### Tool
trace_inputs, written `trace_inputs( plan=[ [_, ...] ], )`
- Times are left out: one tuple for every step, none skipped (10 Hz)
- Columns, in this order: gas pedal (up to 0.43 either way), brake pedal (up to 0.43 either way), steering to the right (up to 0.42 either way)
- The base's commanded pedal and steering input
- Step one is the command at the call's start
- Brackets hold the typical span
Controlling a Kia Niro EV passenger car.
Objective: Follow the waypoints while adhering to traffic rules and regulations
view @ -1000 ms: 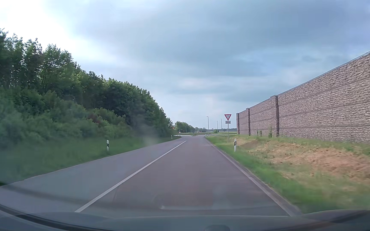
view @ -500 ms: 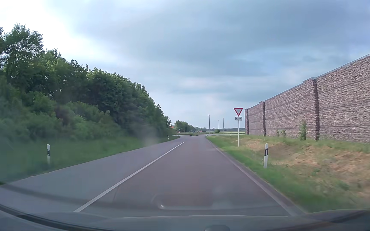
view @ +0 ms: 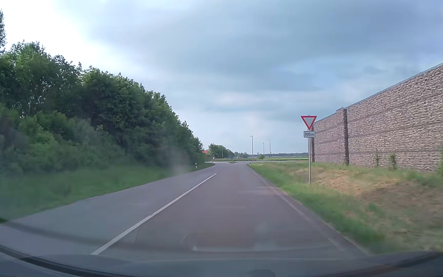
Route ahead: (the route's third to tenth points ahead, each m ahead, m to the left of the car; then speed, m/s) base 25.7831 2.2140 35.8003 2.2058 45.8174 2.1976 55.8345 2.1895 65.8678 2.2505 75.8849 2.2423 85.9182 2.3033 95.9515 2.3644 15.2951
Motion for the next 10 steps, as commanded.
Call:
trace_inputs(
  plan=[
    [0.000, 0.000, -0.002],
    [0.000, 0.000, -0.002],
    [0.000, 0.000, -0.002],
    [0.000, 0.000, -0.002],
    [0.000, 0.000, -0.002],
    [0.000, 0.000, -0.002],
    [0.000, 0.000, -0.002],
    [0.000, 0.000, -0.002],
    [0.000, 0.000, -0.002],
    [0.000, 0.000, -0.002]
  ],
)
